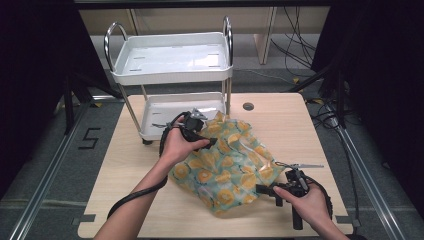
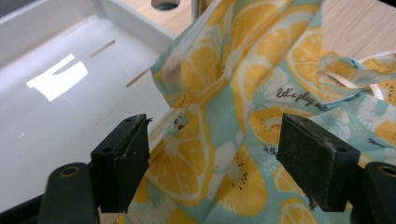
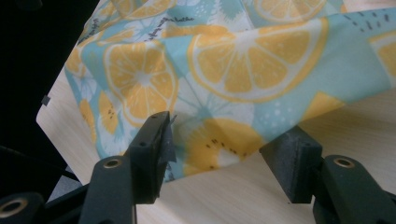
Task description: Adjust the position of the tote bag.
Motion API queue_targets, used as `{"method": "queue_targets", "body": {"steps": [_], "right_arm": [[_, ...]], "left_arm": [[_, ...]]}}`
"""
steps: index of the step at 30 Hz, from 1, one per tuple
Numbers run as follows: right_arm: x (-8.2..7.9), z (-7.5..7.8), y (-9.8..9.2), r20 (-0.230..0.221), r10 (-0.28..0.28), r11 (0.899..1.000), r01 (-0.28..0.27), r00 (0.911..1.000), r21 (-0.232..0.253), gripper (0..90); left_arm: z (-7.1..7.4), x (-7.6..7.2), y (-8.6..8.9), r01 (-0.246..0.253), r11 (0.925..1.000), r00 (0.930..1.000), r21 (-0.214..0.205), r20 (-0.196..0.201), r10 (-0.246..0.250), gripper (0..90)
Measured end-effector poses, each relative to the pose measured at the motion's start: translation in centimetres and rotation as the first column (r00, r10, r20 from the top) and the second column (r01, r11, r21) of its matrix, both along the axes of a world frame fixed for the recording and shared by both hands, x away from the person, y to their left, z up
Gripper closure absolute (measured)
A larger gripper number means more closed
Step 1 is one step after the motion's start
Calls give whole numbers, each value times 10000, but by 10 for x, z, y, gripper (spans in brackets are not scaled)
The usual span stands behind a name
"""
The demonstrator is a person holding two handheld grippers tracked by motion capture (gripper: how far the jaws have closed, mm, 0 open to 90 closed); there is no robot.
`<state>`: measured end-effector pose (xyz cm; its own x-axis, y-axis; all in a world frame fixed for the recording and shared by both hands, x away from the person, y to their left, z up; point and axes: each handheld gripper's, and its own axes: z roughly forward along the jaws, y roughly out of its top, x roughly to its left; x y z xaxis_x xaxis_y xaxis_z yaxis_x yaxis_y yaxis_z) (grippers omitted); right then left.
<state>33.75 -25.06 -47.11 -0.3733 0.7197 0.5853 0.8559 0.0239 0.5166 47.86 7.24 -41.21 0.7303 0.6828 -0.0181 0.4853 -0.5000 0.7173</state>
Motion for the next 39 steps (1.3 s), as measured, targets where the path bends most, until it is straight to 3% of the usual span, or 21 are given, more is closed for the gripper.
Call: {"method": "queue_targets", "body": {"steps": [2, 3, 7, 10, 11, 12, 18, 20, 21, 22, 24, 25, 29, 30, 31, 32, 33, 34, 36, 37, 39], "right_arm": [[4, -3, 1, -251, -69, 9998, 74, 9997, 203, 441], [3, -2, 4, -773, -400, 9985, 427, 9962, 344, 442], [6, -7, 3, -612, -225, 9995, 236, 9979, 185, 433], [3, -9, 4, -982, -209, 9997, 221, 9949, 113, 420], [3, -10, 3, -709, -165, 9998, 171, 9973, 76, 414], [1, -8, 4, -1121, -409, 9990, 425, 9929, 122, 411], [-6, -9, 1, -950, -233, 9997, 222, 9952, -130, 371], [-7, -10, 2, -1204, -372, 9992, 383, 9920, 66, 367], [-7, -12, 5, -1604, -526, 9981, 571, 9857, 233, 356], [-7, -12, 5, -1604, -526, 9981, 571, 9857, 233, 356], [-2, -20, 4, -1164, -200, 9998, 199, 9930, -18, 338], [1, -21, 9, -1545, -196, 9997, 219, 9878, 130, 334], [5, -21, 14, -1667, -211, 9992, 264, 9858, 299, 333], [8, -23, 14, -1274, -109, 9997, 135, 9918, 202, 343], [9, -21, 17, -1575, -213, 9989, 275, 9873, 376, 365], [11, -21, 19, -1332, -167, 9991, 218, 9909, 371, 390], [11, -20, 21, -1416, -172, 9994, 215, 9898, 289, 432], [14, -22, 21, -1071, 150, 9999, -149, 9941, 24, 498], [15, -20, 23, -761, 208, 9997, -213, 9969, -69, 596], [18, -19, 23, -257, 647, 9968, -658, 9976, -450, 691], [18, -16, 25, -374, 497, 9978, -513, 9981, -419, 721]], "left_arm": [[-4, 1, -1, -51, 9999, 9990, -90, -434, 47, 271], [-5, 2, -1, 1, 10000, 9990, 64, -439, 2, 285], [-8, 4, -1, 12, 10000, 9990, 43, -449, -10, 297], [-9, 3, -1, 88, 9999, 9982, 72, -586, -83, 297], [-9, 3, -1, 151, 9998, 9984, 91, -548, -146, 297], [-10, 3, -1, 160, 9998, 9984, 103, -538, -154, 297], [-12, 3, -1, 129, 9999, 9982, 66, -587, -125, 305], [-12, 3, -1, 124, 9999, 9982, 40, -593, -121, 312], [-12, 3, -2, 134, 9999, 9983, 60, -562, -131, 315], [-12, 3, -2, 134, 9999, 9983, 60, -562, -131, 317], [-12, 3, -2, 102, 9999, 9988, 59, -484, -99, 321], [-12, 3, -3, 161, 9998, 9986, 89, -501, -156, 339], [-13, 4, -4, 264, 9996, 9976, 38, -643, -261, 381], [-13, 4, -4, 320, 9995, 9972, 40, -674, -316, 423], [-13, 5, -4, 451, 9989, 9967, 111, -674, -443, 475], [-14, 4, -5, 504, 9986, 9964, 185, -698, -490, 522], [-14, 4, -5, 547, 9983, 9956, 178, -775, -532, 555], [-13, 5, -3, 751, 9963, 9940, 413, -828, -715, 589], [-14, 5, -3, 692, 9975, 9944, 146, -816, -678, 661], [-12, 4, 1, 717, 9974, 9944, 33, -780, -712, 744], [-10, 3, 5, 832, 9965, 9932, -13, -812, -831, 768]]}}
